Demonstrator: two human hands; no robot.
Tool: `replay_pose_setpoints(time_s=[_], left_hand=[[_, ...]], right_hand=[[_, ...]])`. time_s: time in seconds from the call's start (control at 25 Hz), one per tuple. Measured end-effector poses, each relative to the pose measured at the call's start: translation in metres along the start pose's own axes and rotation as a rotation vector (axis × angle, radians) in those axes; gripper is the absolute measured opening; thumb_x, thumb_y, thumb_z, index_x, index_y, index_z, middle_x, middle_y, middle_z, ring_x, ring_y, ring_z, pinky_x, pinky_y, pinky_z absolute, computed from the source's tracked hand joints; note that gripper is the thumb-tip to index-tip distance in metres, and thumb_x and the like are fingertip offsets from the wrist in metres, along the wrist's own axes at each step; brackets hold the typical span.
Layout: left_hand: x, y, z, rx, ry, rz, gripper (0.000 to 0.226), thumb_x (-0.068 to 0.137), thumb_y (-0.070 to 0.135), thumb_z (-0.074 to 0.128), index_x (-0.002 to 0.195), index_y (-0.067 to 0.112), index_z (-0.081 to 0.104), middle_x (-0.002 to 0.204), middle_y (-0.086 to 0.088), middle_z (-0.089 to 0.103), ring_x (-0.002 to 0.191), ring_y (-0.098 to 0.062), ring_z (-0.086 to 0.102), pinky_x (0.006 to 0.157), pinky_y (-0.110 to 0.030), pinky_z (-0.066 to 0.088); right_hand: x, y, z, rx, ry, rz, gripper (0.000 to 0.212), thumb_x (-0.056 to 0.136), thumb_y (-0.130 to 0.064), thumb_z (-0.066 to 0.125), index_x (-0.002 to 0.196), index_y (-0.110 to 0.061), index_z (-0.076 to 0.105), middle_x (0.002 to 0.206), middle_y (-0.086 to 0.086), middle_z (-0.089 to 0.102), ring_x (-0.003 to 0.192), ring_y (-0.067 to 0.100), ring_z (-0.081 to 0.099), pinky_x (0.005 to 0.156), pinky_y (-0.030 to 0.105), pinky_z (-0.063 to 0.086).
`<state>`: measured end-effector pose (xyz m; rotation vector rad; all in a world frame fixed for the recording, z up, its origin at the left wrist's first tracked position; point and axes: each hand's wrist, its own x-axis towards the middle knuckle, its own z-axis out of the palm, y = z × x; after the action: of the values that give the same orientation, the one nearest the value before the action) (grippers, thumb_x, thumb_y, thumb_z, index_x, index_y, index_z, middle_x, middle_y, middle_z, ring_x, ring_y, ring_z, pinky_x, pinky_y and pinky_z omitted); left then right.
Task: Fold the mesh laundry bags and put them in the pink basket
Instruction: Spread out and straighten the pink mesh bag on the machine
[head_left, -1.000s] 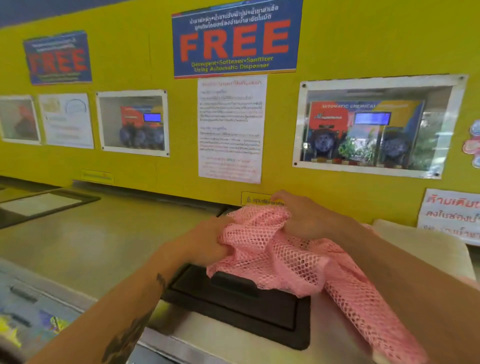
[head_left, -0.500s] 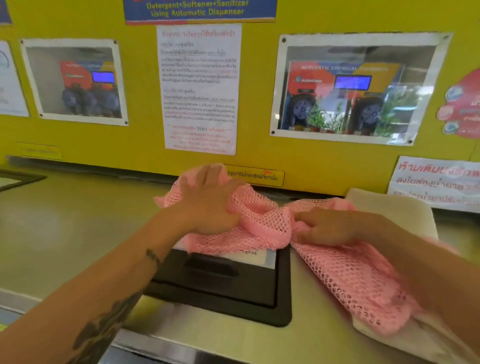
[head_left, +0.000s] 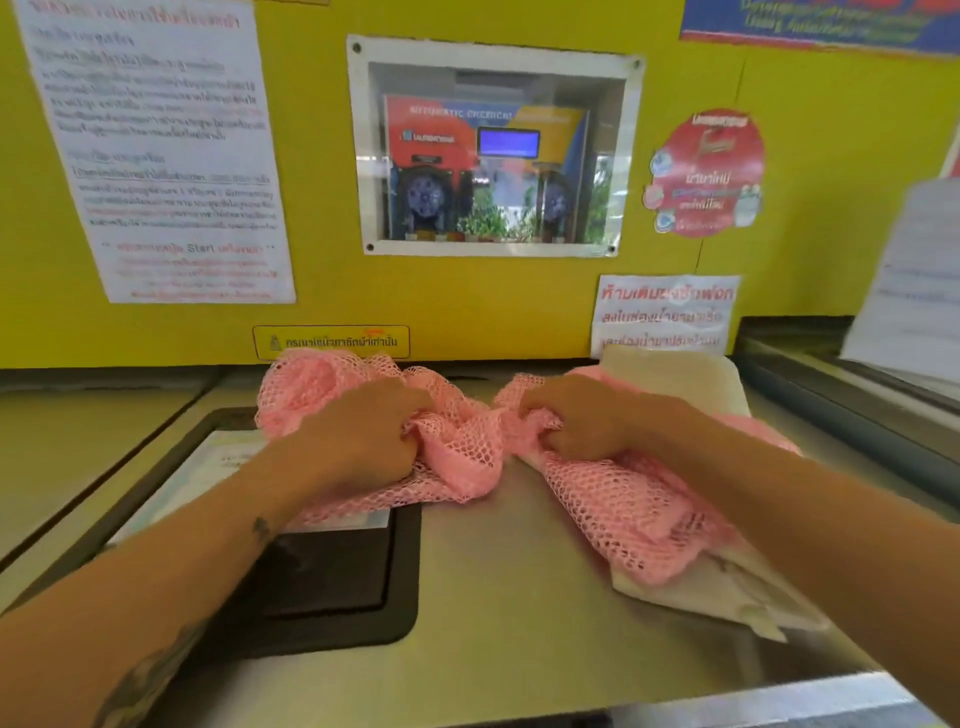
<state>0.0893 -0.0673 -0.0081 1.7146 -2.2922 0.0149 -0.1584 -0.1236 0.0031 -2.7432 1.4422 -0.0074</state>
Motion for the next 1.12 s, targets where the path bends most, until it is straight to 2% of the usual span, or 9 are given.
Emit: replay_pose_setpoints(time_s=[0.2, 0.32, 0.48, 0.56, 0.68, 0.76, 0.96, 1.04, 1.12], left_hand=[[-0.002, -0.007, -0.002, -0.095, 0.162, -0.062, 0.04, 0.086, 0.014, 0.059, 0.122, 0.028, 0.062, 0.127, 0.0, 0.062, 0.117, -0.023, 0.054, 0.1, -0.035, 0.04], [-0.002, -0.009, -0.007, -0.223, 0.284, -0.125, 0.038, 0.083, 0.017, 0.067, 0.12, 0.027, 0.066, 0.13, -0.001, 0.063, 0.12, -0.024, 0.054, 0.104, -0.038, 0.039], [-0.006, -0.013, -0.016, -0.367, 0.447, -0.186, 0.042, 0.085, 0.002, 0.058, 0.121, 0.023, 0.065, 0.133, -0.003, 0.062, 0.12, -0.025, 0.056, 0.103, -0.036, 0.041], [-0.011, -0.017, -0.021, -0.454, 0.495, -0.204, 0.04, 0.088, 0.0, 0.052, 0.117, 0.025, 0.065, 0.121, -0.001, 0.065, 0.092, -0.018, 0.066, 0.079, -0.028, 0.05], [-0.024, -0.027, -0.032, -0.554, 0.528, -0.251, 0.035, 0.089, 0.002, 0.049, 0.109, 0.025, 0.066, 0.09, 0.002, 0.06, 0.044, -0.006, 0.049, 0.045, -0.02, 0.037], [-0.033, -0.038, -0.042, -0.492, 0.583, -0.281, 0.033, 0.087, 0.002, 0.05, 0.106, 0.023, 0.068, 0.094, 0.004, 0.063, 0.059, -0.009, 0.055, 0.055, -0.023, 0.04], [-0.059, -0.086, -0.081, -0.492, 0.777, -0.497, 0.037, 0.077, -0.002, 0.047, 0.096, 0.019, 0.071, 0.108, -0.007, 0.065, 0.07, -0.022, 0.061, 0.056, -0.026, 0.042], [-0.064, -0.099, -0.079, -0.205, 0.511, -0.665, 0.036, 0.084, 0.014, 0.051, 0.117, 0.023, 0.062, 0.132, -0.01, 0.052, 0.114, -0.033, 0.055, 0.081, -0.037, 0.046], [-0.065, -0.094, -0.068, 0.091, 0.24, -0.756, 0.052, 0.086, 0.033, 0.054, 0.137, 0.032, 0.042, 0.149, -0.012, 0.029, 0.138, -0.037, 0.026, 0.107, -0.053, 0.027]], right_hand=[[-0.024, 0.055, -0.019, -0.221, -0.08, 0.215, 0.043, 0.089, -0.019, 0.058, 0.13, -0.031, 0.056, 0.132, 0.001, 0.059, 0.113, 0.023, 0.055, 0.094, 0.035, 0.044], [-0.017, 0.037, -0.026, -0.351, -0.052, 0.366, 0.051, 0.089, -0.027, 0.06, 0.138, -0.033, 0.049, 0.14, 0.001, 0.052, 0.127, 0.03, 0.049, 0.107, 0.053, 0.036], [-0.002, -0.041, -0.035, 0.227, 0.058, 0.061, 0.046, 0.09, -0.016, 0.052, 0.136, -0.021, 0.05, 0.13, 0.003, 0.057, 0.121, 0.027, 0.053, 0.096, 0.041, 0.046], [0.005, -0.078, -0.033, 0.571, -0.033, -0.054, 0.048, 0.09, -0.014, 0.055, 0.135, -0.023, 0.044, 0.119, -0.001, 0.061, 0.111, 0.021, 0.058, 0.089, 0.035, 0.049], [0.023, -0.106, -0.011, 0.406, -0.069, -0.031, 0.093, 0.086, -0.03, 0.065, 0.156, -0.026, 0.004, 0.128, 0.008, 0.06, 0.109, 0.026, 0.06, 0.091, 0.041, 0.051], [0.036, -0.102, -0.004, 0.261, 0.059, 0.001, 0.076, 0.091, -0.03, 0.061, 0.154, -0.016, 0.02, 0.123, 0.011, 0.062, 0.097, 0.026, 0.061, 0.074, 0.036, 0.047], [0.044, -0.063, -0.019, 0.311, 0.489, 0.179, 0.031, 0.086, -0.011, 0.059, 0.115, -0.019, 0.056, 0.108, 0.011, 0.064, 0.088, 0.026, 0.058, 0.07, 0.038, 0.05], [0.042, -0.065, -0.012, 0.234, 0.614, 0.14, 0.026, 0.087, -0.012, 0.06, 0.112, -0.02, 0.058, 0.104, 0.008, 0.06, 0.089, 0.025, 0.057, 0.073, 0.04, 0.05], [0.037, -0.077, -0.006, 0.284, 0.627, -0.013, 0.019, 0.089, -0.02, 0.061, 0.107, -0.019, 0.062, 0.099, 0.004, 0.059, 0.091, 0.023, 0.058, 0.076, 0.04, 0.05]])
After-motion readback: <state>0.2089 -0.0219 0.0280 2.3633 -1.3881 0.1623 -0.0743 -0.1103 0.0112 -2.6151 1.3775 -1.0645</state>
